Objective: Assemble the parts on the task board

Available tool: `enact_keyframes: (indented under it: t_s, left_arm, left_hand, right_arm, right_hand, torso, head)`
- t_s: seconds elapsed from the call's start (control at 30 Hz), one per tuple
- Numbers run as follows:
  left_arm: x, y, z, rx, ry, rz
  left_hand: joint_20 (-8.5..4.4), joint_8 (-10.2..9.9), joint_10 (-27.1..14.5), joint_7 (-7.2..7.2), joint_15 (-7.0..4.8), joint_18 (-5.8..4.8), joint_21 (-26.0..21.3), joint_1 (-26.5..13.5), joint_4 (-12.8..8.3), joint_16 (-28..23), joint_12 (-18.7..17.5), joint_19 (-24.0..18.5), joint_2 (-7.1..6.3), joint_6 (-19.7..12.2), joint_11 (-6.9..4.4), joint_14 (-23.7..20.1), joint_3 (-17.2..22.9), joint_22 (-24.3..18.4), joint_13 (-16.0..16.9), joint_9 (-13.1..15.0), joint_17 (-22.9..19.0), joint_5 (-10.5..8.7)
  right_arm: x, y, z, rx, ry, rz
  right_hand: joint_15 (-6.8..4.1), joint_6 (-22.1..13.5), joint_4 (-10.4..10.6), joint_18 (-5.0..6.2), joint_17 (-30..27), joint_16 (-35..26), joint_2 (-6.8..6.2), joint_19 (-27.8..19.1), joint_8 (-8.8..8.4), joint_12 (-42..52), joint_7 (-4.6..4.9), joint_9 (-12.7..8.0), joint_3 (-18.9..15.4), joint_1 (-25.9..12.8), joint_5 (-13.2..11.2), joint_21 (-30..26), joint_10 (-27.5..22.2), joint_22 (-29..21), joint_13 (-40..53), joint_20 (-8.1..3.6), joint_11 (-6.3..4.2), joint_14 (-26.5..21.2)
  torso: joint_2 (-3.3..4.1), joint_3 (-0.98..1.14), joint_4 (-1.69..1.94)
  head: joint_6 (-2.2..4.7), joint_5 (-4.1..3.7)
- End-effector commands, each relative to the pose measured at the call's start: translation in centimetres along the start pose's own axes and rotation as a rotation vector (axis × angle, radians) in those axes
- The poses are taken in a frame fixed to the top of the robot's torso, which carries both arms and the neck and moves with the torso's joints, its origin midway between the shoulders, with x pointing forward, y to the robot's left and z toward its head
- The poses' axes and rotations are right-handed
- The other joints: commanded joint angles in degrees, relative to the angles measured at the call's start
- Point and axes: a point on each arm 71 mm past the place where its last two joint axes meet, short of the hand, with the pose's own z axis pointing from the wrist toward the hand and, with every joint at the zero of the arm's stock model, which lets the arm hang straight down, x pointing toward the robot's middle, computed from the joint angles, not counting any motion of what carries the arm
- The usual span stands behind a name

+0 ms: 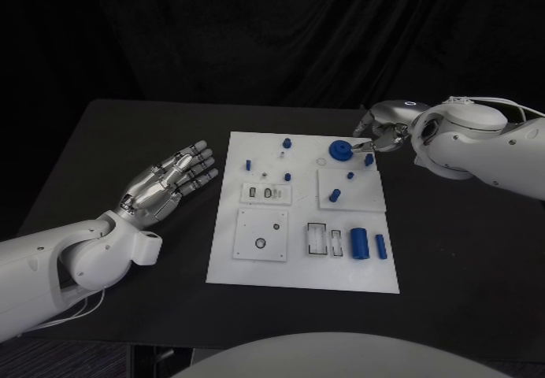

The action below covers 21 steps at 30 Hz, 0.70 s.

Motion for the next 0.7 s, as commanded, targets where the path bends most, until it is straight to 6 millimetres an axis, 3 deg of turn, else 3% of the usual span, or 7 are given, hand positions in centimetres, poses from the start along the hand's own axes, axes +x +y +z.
enact_keyframes:
  t_s: [0.03,0.33,0.53,0.7]
  left_arm:
    - [0.1,-0.9,0.0,0.135,0.009,-0.014]
    - [0.0,-1.0,-0.1,0.132,0.006,-0.013]
    - [-0.1,-0.9,-0.2,0.129,0.007,-0.013]
    - [-0.2,-0.9,-0.2,0.128,0.008,-0.014]
  left_hand:
    - [0.4,-0.31,-0.43,-0.02,0.03,0.22,0.0,0.38,0.04,0.14,-0.22,-0.07,0.26,-0.33,-0.11,-0.43,0.24,-0.03,-0.04,-0.06,-0.02,0.25]
    - [0.4,-0.31,-0.41,0.02,0.02,0.23,0.0,0.43,-0.15,0.18,-0.15,-0.06,0.19,-0.34,-0.12,-0.41,0.39,-0.03,-0.03,-0.05,-0.02,0.26]
    - [0.42,-0.32,-0.34,0.1,0.05,0.24,-0.03,0.43,-0.41,0.23,-0.01,-0.1,0.02,-0.37,-0.01,-0.37,0.54,-0.04,0.01,-0.05,-0.01,0.23]
    - [0.46,-0.43,-0.4,0.0,0.11,0.23,-0.03,0.37,-0.72,0.24,-0.14,-0.09,-0.18,-0.75,0.14,-0.41,0.72,-0.04,-0.01,-0.09,-0.02,0.2]
  right_arm:
    - [0.0,-0.1,0.1,0.018,-0.022,0.012]
    - [0.8,0.4,0.6,0.007,-0.009,0.012]
    - [1.2,0.6,0.9,-0.004,-0.007,0.012]
    - [1.7,0.9,1.2,-0.017,-0.004,0.014]
  right_hand:
    - [-0.58,-0.51,-0.56,-1.09,14.93,0.32,0.12,3.35,-0.19,0.14,-0.61,-0.12,0.07,1.03,0.31,0.54,6.26,12.27,15.05,-0.33,-0.65,6.19]
    - [-1.29,-1.15,-2.03,-1.38,15.05,0.38,0.23,4.15,-0.21,0.14,-1.08,-0.27,0.61,2.88,2.01,1.27,6.26,13.05,15.05,-1.07,-1.3,6.24]
    - [-1.34,-0.97,-2.98,-1.42,15.05,0.38,0.47,4.28,0.07,0.14,-0.89,-0.27,1.28,3.83,6.34,1.36,6.26,13.19,15.05,-1.21,-1.25,6.24]
    - [-1.26,-0.81,-3.25,-1.42,15.05,0.38,0.46,4.27,0.19,0.14,-0.74,-0.23,1.46,4.08,6.87,1.34,6.26,13.19,15.05,-1.17,-1.14,6.24]
  torso:
    - [0.05,0.03,0.02]
    - [0.04,0.03,0.09]
    - [-0.01,-0.05,0.05]
    - [-0.04,-0.11,-0.15]
  head:
    - [-0.24,0.06]
    - [-0.13,-0.43]
    - [-0.05,-0.24]
    - [-0.15,0.05]
